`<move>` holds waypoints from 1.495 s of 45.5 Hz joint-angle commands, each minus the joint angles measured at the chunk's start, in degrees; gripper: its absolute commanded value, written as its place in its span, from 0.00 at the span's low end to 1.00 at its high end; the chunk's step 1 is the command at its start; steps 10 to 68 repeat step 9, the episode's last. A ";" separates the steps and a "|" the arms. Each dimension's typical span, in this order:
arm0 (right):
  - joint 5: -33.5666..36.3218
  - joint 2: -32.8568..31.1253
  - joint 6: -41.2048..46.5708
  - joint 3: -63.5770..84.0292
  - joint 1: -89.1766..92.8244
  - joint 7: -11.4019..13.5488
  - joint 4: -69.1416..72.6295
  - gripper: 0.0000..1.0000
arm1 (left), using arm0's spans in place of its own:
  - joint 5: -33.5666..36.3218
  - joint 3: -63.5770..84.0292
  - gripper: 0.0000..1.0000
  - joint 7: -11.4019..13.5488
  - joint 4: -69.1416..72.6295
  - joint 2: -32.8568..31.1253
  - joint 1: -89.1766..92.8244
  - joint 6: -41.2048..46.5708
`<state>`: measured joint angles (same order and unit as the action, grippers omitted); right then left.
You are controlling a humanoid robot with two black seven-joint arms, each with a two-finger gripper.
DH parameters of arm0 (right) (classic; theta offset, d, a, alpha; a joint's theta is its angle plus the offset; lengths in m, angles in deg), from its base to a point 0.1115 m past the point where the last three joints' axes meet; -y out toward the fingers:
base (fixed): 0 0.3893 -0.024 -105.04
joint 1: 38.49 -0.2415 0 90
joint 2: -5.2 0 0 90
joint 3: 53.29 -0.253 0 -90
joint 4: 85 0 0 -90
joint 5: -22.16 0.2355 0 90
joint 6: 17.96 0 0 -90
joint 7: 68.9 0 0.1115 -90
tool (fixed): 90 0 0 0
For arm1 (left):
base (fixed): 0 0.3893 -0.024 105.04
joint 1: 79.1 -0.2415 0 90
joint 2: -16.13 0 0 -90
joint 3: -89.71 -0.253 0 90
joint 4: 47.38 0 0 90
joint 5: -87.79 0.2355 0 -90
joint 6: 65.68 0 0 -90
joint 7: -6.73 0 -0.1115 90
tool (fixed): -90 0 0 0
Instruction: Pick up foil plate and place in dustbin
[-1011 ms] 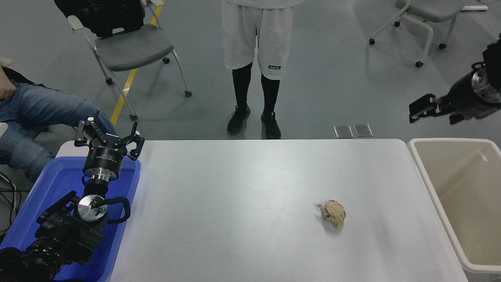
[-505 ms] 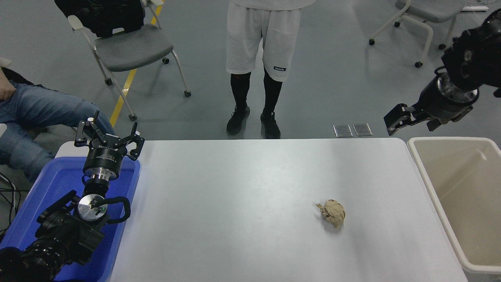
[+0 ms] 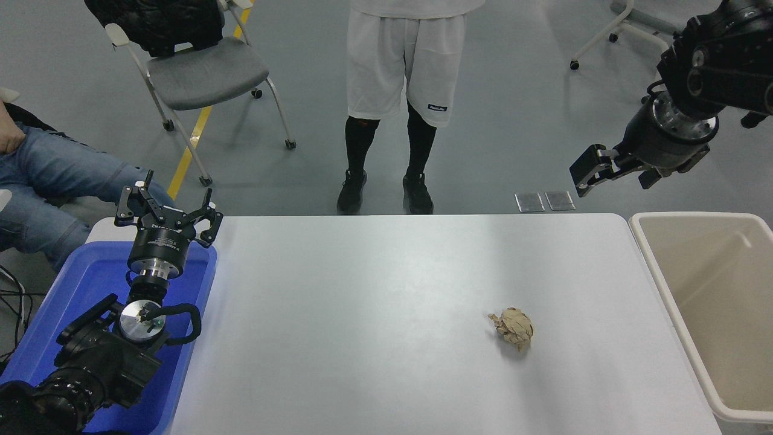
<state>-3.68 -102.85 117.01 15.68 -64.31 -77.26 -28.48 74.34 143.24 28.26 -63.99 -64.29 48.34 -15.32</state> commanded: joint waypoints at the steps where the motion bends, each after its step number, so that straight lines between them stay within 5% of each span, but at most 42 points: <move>1: 0.44 0.12 0.03 0.37 -1.24 0.01 0.35 1.00 | 0.01 0.00 0.99 0.00 0.00 0.00 0.00 0.00; 68: 1.93 0.21 0.03 0.11 -1.33 -0.07 0.43 1.00 | 0.01 0.00 0.99 0.00 0.00 0.00 0.00 0.00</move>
